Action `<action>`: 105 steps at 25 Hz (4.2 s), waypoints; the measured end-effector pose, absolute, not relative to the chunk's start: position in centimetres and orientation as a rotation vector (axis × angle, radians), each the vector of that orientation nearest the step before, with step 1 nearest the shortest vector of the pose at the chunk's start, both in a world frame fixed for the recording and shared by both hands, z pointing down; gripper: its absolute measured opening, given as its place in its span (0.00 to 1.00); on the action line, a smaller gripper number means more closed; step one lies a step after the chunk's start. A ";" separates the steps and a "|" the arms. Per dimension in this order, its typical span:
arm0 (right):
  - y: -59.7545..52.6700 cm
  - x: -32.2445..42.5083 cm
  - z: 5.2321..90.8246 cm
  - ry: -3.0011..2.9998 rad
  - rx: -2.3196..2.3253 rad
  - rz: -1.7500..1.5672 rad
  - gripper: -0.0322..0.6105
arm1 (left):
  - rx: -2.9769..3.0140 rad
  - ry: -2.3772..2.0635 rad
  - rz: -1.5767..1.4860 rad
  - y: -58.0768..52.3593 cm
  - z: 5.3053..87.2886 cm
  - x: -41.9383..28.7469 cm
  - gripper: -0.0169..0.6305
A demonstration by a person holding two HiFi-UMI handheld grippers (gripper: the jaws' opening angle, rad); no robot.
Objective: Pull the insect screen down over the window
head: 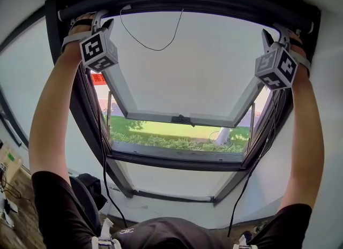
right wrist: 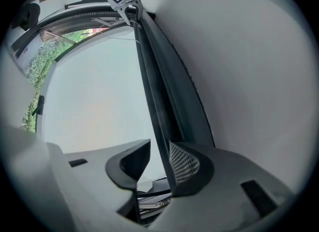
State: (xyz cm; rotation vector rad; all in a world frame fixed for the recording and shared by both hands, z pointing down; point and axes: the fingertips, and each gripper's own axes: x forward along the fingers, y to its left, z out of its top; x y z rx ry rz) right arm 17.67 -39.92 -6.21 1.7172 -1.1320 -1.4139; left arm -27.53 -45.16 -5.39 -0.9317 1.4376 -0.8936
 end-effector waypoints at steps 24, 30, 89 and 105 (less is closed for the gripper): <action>-41.8 18.2 -5.3 -1.030 1.617 -1.355 0.23 | -0.931 1.450 -0.874 -45.9 -4.8 -27.8 0.23; -41.7 18.1 -4.1 -1.051 1.610 -1.322 0.23 | -0.999 1.435 -0.936 -45.7 -3.9 -27.7 0.23; -40.5 18.2 33.1 -1.311 1.128 -0.880 0.17 | -1.435 1.096 -1.395 -43.9 35.2 -27.2 0.14; -40.4 18.4 38.5 -1.330 1.093 -0.803 0.11 | -1.490 1.068 -1.437 -43.8 40.5 -27.0 0.09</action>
